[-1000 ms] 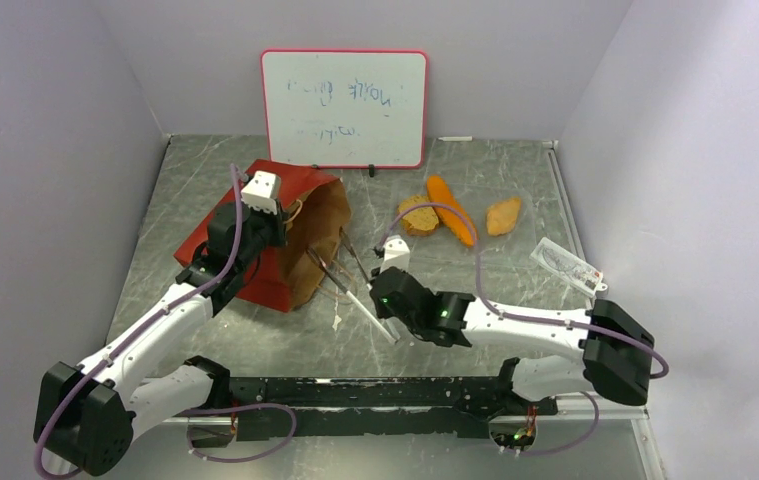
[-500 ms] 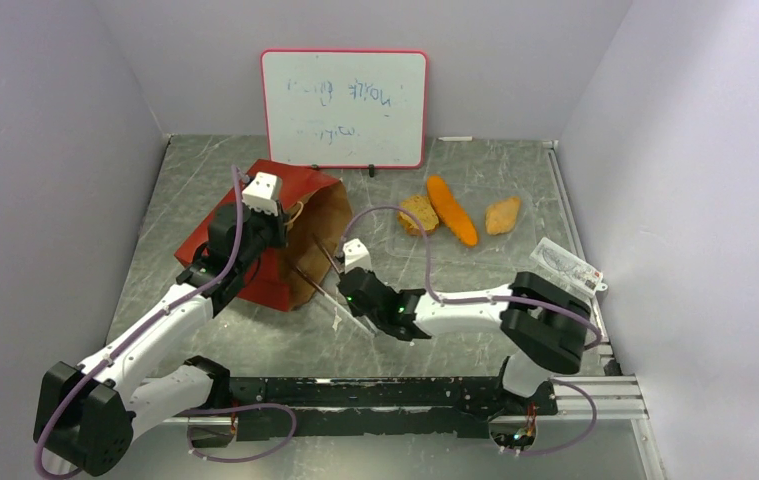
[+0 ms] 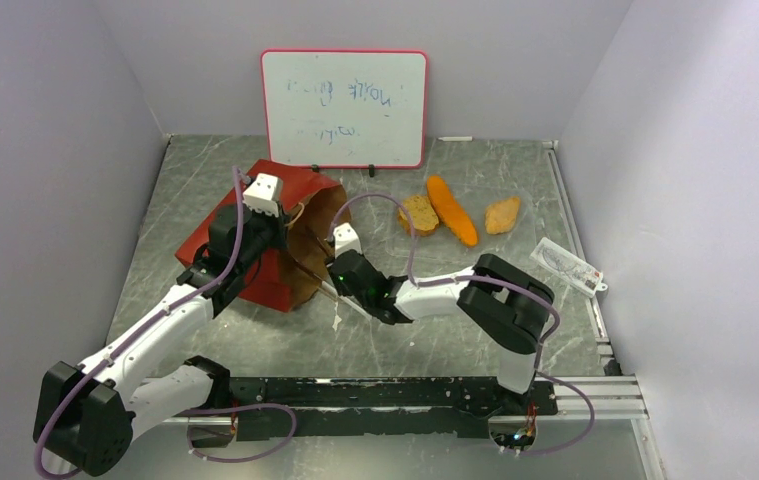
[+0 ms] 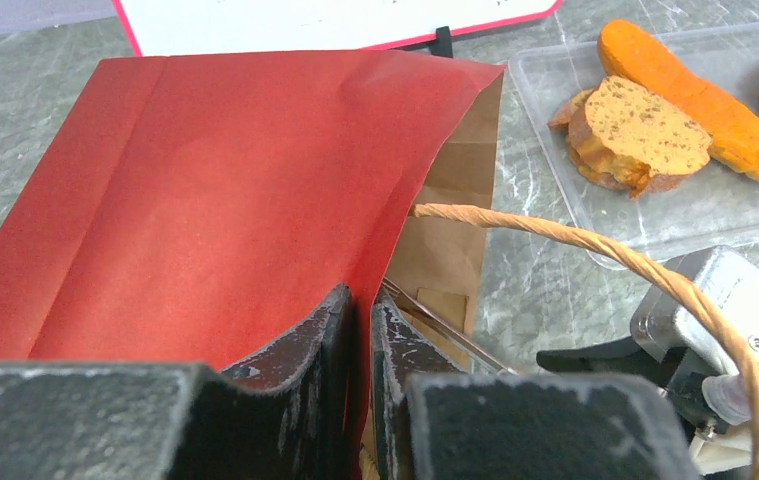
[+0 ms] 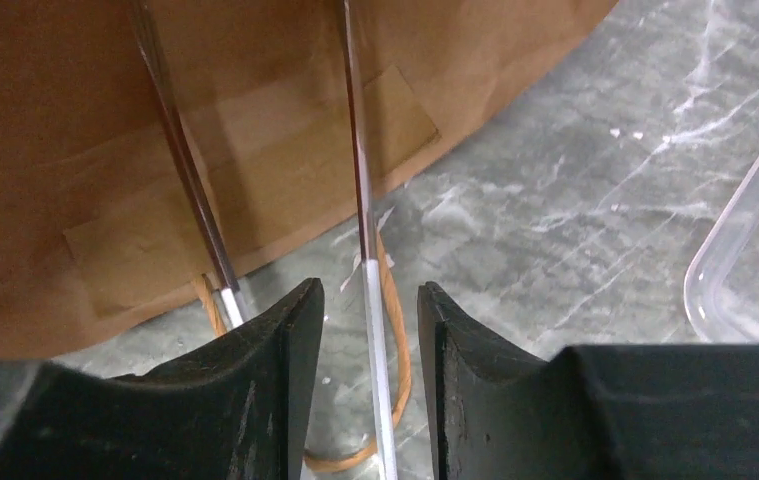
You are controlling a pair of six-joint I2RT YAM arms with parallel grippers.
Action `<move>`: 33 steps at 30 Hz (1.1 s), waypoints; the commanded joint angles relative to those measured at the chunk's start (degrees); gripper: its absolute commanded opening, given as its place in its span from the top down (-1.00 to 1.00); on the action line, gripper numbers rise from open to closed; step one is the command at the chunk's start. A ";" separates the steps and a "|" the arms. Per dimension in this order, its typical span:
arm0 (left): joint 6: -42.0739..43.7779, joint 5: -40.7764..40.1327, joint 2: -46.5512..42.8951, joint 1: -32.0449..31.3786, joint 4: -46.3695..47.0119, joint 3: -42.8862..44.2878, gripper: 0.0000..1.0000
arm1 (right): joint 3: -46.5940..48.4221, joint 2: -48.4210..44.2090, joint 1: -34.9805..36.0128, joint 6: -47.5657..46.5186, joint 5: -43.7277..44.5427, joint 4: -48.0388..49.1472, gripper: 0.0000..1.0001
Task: Take the fake bread out of the paper bag
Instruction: Place the clamp on the paper bag.
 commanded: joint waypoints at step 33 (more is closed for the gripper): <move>-0.01 -0.69 0.84 -0.54 2.84 -0.18 0.86 | -18.76 -12.54 1.75 -6.50 -10.24 21.42 -0.91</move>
